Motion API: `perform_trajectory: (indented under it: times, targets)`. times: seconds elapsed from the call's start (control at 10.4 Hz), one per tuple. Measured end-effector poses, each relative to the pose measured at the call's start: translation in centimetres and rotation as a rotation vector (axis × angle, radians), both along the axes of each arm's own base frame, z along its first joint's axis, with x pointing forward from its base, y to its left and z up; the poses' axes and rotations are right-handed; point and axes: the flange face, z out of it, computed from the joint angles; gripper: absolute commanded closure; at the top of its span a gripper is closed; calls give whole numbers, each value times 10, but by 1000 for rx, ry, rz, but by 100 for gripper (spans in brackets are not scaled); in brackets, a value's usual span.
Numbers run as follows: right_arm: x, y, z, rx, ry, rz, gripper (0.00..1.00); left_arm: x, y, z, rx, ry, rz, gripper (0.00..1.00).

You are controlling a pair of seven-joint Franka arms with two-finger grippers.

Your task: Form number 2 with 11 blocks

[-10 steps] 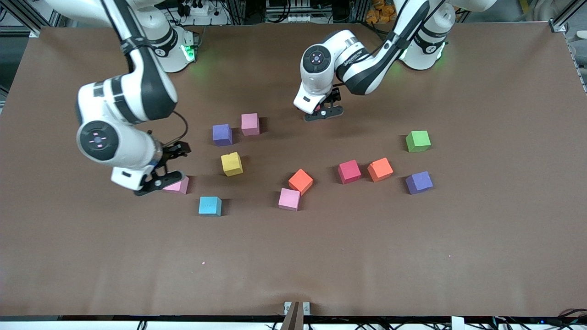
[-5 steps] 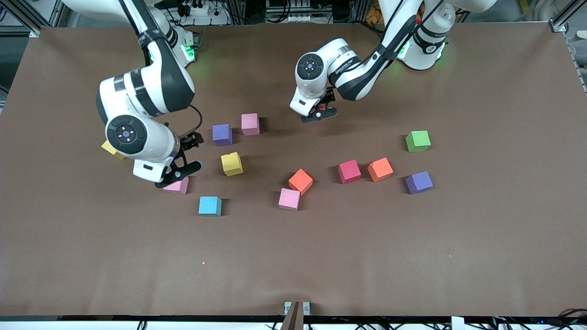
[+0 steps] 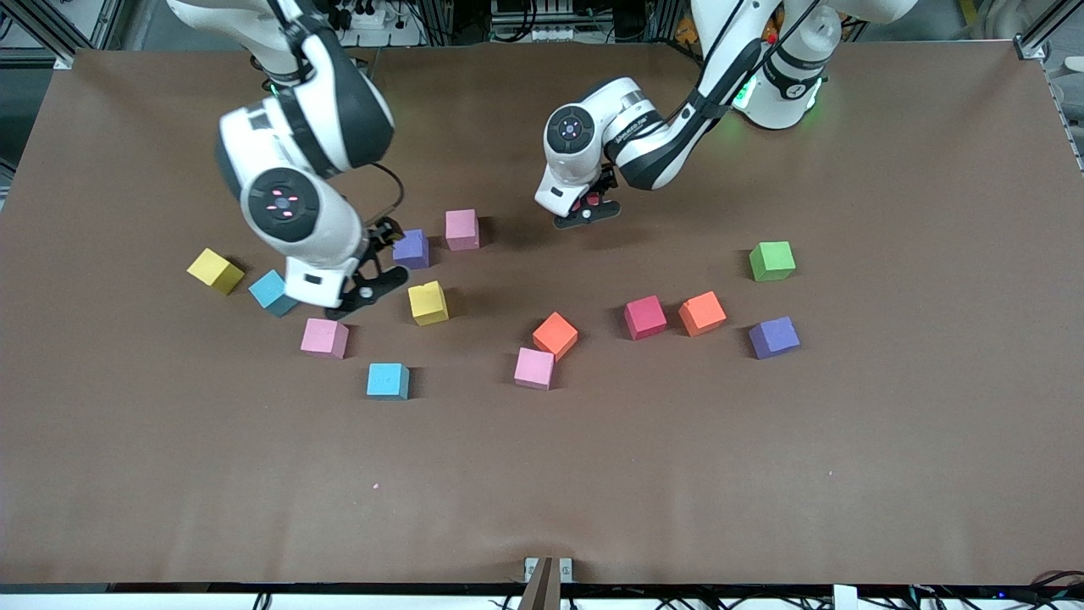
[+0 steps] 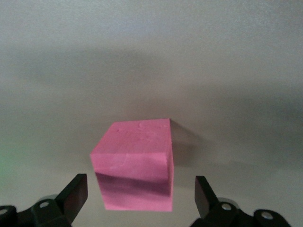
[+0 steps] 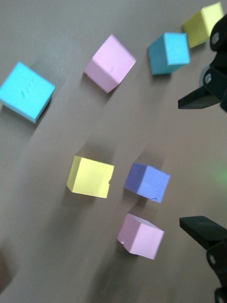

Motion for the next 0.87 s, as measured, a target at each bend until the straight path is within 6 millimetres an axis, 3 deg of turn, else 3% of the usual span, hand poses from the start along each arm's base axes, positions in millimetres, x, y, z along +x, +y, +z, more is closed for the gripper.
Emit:
perform_trajectory:
  times: [0.29,0.38,0.58,0.67,0.87]
  targets:
    - [-21,-13,-70,37,10,-58,0,4,2,-11,-6,4,13,0]
    - [-29,-19,-86,39,14,-70,0,5,4,-13,-3,5,16,13]
    - [-50,-29,-114,48,16,-89,0,6,5,-16,1,9,20,53]
    - [-62,-34,-128,56,16,-102,0,6,6,-17,2,10,20,63]
    - [-83,-42,-151,77,28,-147,0,4,3,-15,7,-14,-20,66]
